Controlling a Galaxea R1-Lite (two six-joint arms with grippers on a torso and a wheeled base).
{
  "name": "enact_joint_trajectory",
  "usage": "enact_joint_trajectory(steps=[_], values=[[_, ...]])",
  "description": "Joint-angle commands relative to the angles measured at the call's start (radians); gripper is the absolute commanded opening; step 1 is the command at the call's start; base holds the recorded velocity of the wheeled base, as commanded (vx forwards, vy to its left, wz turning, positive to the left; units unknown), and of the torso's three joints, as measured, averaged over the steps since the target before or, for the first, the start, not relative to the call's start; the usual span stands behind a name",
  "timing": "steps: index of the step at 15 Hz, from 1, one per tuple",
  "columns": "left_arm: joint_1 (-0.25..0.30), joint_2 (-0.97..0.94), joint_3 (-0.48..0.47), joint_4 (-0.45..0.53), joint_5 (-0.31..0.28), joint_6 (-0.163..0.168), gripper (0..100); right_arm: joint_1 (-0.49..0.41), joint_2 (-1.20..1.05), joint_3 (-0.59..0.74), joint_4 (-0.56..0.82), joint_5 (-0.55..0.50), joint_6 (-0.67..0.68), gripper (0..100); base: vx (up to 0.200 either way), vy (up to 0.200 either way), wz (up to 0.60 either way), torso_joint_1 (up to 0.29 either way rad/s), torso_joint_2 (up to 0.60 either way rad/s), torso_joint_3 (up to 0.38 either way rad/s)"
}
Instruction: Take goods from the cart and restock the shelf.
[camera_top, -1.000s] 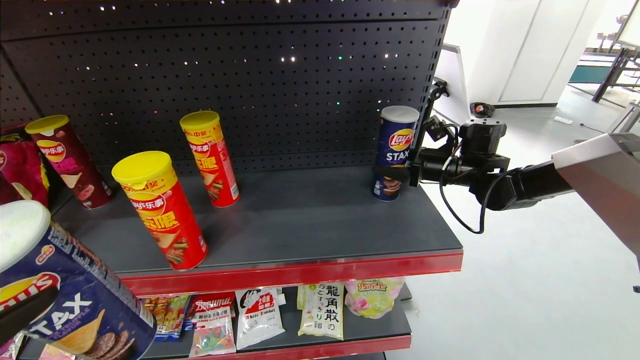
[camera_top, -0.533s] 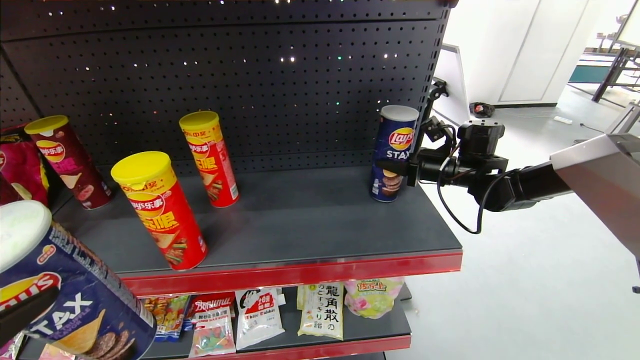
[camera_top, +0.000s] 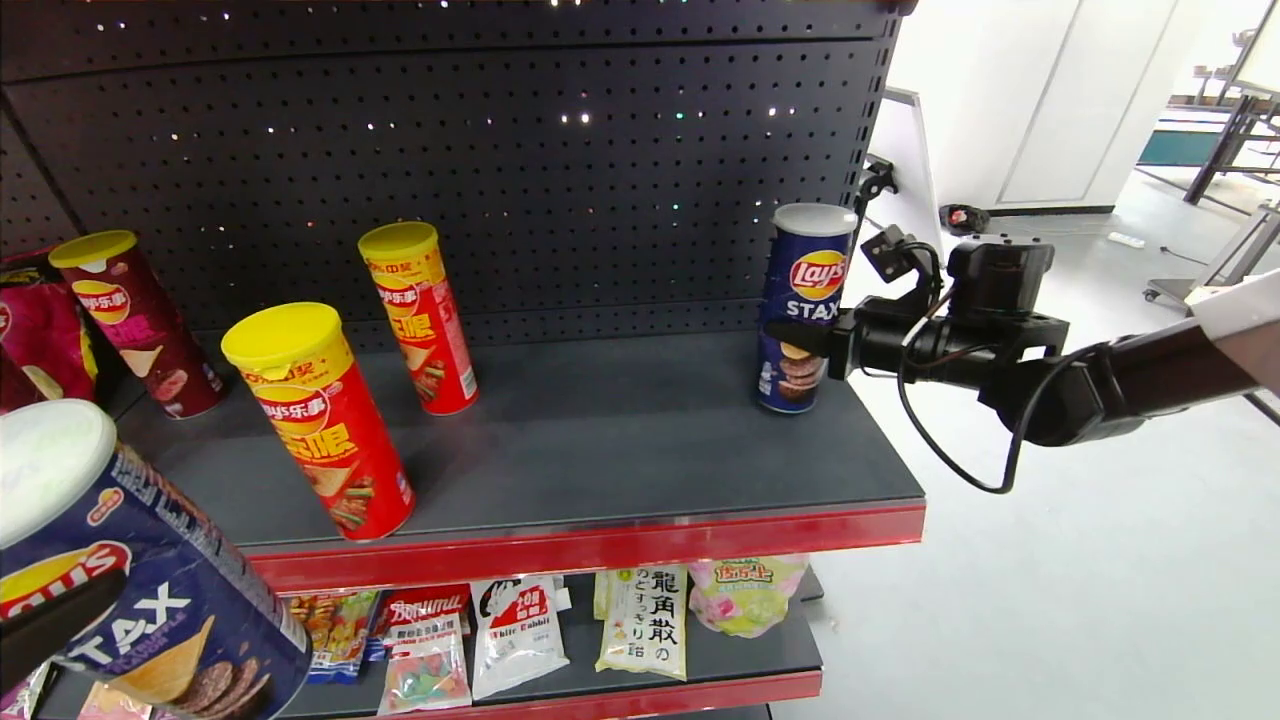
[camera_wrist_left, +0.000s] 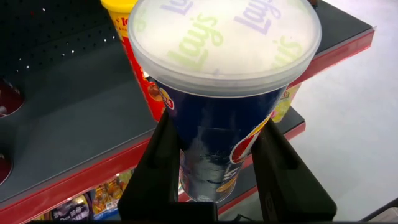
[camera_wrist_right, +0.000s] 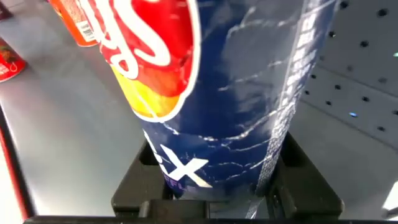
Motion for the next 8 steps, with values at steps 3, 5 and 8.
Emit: enact_joint_trajectory(steps=[3, 5, 8], values=[[0.0, 0.013, -0.004, 0.0, 0.009, 0.001, 0, 0.046, -0.178, 0.232, -0.11, -0.049, 0.008, 0, 0.0, 0.0, 0.0, 0.0, 0.0, 0.0], [0.0, 0.015, -0.004, 0.0, 0.015, 0.001, 0, 0.047, -0.201, 0.268, -0.112, -0.049, 0.002, 0, 0.0, 0.0, 0.0, 0.0, 0.0, 0.0], [0.0, 0.023, -0.012, 0.0, 0.018, 0.001, 0, 0.075, -0.227, 0.344, -0.13, -0.06, 0.002, 0, 0.0, 0.0, 0.0, 0.0, 0.0, 0.0]])
